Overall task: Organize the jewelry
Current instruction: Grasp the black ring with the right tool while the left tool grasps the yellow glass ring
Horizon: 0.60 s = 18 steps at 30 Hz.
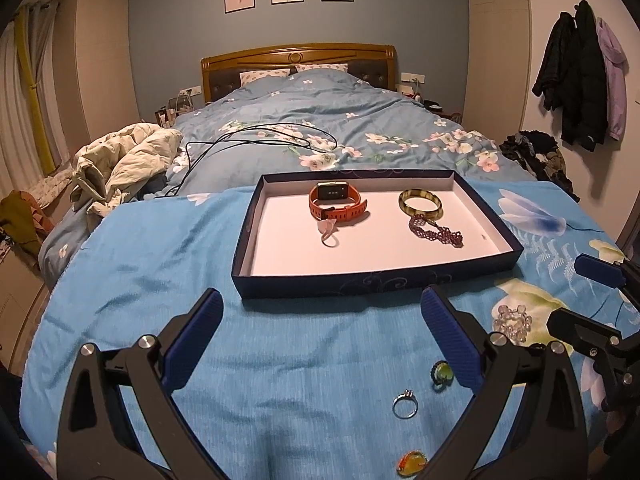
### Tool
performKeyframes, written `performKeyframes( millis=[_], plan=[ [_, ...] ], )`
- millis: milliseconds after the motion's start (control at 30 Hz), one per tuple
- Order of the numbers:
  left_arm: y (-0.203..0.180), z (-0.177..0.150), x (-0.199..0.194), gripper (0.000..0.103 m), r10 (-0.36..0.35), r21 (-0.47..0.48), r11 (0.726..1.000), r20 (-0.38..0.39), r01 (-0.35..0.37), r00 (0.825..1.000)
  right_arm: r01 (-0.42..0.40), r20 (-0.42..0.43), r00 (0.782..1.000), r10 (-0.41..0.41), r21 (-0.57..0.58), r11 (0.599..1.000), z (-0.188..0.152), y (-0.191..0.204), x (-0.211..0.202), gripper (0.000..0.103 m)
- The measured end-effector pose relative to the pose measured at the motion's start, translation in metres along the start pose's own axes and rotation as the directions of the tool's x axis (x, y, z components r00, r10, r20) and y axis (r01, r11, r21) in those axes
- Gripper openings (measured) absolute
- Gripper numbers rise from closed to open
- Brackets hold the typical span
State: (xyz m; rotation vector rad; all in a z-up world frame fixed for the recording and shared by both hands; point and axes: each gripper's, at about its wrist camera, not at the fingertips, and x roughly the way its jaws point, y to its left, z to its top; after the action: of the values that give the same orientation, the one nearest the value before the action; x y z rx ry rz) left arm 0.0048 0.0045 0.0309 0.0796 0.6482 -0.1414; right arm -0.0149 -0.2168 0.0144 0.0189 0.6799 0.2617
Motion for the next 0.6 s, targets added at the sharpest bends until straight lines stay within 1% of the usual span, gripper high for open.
performKeyframes(
  millis=[400, 533, 600],
  plan=[
    [0.0, -0.01, -0.007, 0.098, -0.015, 0.013, 1.0, -0.003, 0.015, 1.0, 0.018, -0.017, 1.0, -0.019, -0.017, 1.0, -0.011, 0.002, -0.009, 0.091],
    [-0.001, -0.017, -0.01, 0.097, -0.043, 0.027, 0.999, -0.009, 0.043, 0.999, 0.029, -0.046, 0.998, -0.031, -0.027, 0.999, -0.017, -0.001, -0.01, 0.084],
    [-0.002, -0.022, -0.014, 0.095, -0.062, 0.049, 0.997, -0.008, 0.063, 0.998, 0.032, -0.067, 0.997, -0.034, -0.03, 0.999, -0.022, -0.003, -0.01, 0.081]
  ],
)
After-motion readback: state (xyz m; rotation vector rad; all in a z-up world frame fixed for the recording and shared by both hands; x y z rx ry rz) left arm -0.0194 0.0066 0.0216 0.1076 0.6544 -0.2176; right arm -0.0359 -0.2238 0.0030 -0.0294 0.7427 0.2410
